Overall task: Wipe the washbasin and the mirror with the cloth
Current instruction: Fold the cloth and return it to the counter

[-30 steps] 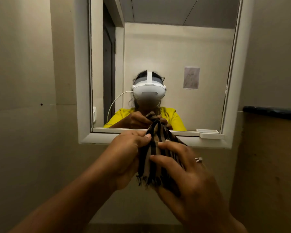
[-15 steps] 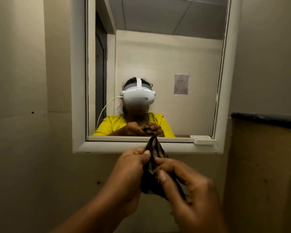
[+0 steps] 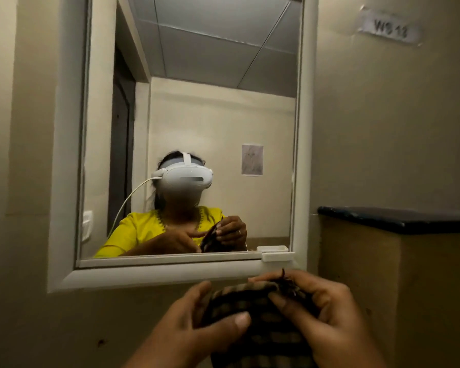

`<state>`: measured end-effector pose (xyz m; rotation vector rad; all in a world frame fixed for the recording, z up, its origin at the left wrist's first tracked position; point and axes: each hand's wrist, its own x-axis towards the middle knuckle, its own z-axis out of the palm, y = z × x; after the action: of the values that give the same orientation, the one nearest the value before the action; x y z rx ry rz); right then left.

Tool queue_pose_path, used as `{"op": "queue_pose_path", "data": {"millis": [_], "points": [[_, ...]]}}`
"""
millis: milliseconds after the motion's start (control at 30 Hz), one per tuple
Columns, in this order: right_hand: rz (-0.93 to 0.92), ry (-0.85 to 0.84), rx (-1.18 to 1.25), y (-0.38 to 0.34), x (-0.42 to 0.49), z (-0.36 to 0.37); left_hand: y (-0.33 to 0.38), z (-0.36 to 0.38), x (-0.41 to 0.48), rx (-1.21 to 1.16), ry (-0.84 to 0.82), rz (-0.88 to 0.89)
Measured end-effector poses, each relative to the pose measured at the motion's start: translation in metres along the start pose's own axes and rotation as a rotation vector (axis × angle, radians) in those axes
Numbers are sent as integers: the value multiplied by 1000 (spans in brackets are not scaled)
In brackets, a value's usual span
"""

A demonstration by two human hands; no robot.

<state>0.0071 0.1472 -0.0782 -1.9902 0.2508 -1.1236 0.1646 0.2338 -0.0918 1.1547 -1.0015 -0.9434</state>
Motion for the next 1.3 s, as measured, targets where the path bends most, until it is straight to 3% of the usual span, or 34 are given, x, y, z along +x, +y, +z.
{"op": "queue_pose_path", "data": {"millis": [133,300,400,600,900,1067,1300], "points": [[-55,-23,35,-13,3,-40,1,7,19,99,-267,50],[-2,-131,101,-26,5,-108,21,44,39,180,-398,106],[-9,-181,85,-35,6,-151,44,81,49,205,-358,149],[-5,-89,-139,-53,25,-235,86,154,77,313,-287,234],[42,30,-207,-78,90,-311,145,219,135,399,-180,429],[-36,77,-221,-50,133,-323,149,223,180,482,-61,597],[-47,50,-307,26,162,-321,97,211,244,635,95,716]]}}
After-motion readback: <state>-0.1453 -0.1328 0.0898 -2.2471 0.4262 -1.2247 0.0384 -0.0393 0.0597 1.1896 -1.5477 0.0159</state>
